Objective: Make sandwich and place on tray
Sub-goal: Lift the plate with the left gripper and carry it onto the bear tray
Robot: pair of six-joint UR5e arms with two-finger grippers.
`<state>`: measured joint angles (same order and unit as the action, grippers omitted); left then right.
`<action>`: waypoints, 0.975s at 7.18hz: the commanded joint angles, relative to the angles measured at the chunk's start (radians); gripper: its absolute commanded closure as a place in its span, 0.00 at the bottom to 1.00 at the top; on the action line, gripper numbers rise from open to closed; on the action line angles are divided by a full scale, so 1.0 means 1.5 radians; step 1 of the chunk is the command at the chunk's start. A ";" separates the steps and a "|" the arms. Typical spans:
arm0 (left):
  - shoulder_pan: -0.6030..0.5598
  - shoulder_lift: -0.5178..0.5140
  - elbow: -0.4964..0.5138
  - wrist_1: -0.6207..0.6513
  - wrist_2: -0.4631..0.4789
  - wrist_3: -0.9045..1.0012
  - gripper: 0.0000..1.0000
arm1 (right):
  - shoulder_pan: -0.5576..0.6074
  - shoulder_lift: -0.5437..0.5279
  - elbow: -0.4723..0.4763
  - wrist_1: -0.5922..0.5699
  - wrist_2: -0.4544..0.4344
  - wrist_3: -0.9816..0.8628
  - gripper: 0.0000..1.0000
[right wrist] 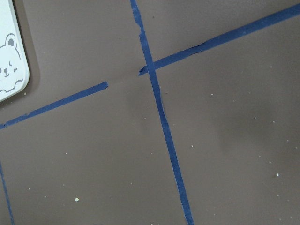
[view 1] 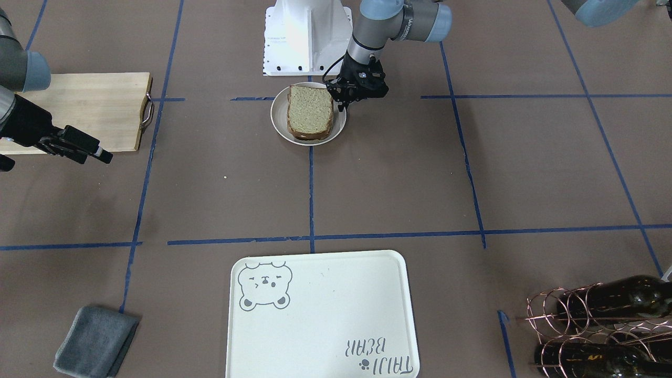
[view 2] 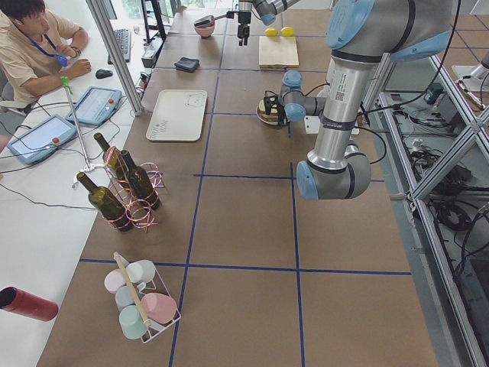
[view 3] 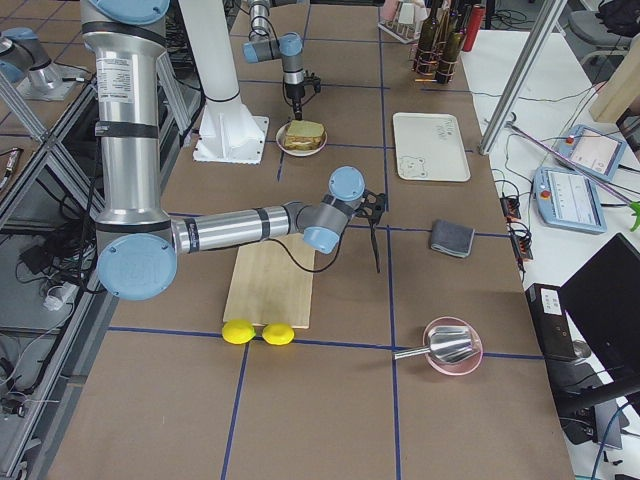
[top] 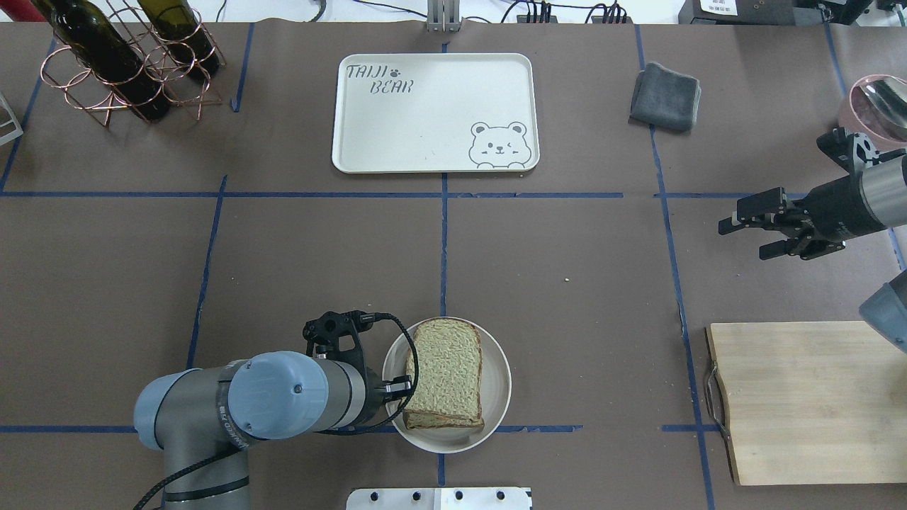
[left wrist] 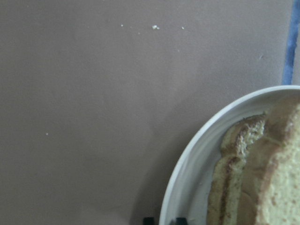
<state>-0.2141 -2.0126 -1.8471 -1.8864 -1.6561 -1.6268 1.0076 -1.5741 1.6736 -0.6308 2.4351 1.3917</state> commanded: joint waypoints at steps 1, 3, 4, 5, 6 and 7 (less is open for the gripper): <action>0.000 -0.028 -0.019 -0.032 -0.002 -0.073 1.00 | 0.000 -0.004 0.001 0.008 0.001 0.001 0.00; -0.043 -0.042 -0.003 -0.101 0.000 -0.145 1.00 | 0.002 -0.007 0.004 0.012 0.004 0.001 0.00; -0.077 -0.064 0.020 -0.104 -0.001 -0.173 1.00 | 0.006 -0.008 0.006 0.015 0.005 0.001 0.00; -0.117 -0.088 0.049 -0.100 -0.001 -0.231 1.00 | 0.006 -0.019 0.005 0.035 0.004 0.002 0.00; -0.152 -0.123 0.111 -0.098 -0.002 -0.284 1.00 | 0.006 -0.027 0.006 0.045 0.005 0.002 0.00; -0.191 -0.161 0.176 -0.101 -0.003 -0.337 1.00 | 0.006 -0.028 0.005 0.051 0.005 0.002 0.00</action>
<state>-0.4315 -2.1898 -1.6915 -2.0354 -1.6595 -2.0363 1.0166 -1.6098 1.6819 -0.5692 2.4417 1.3942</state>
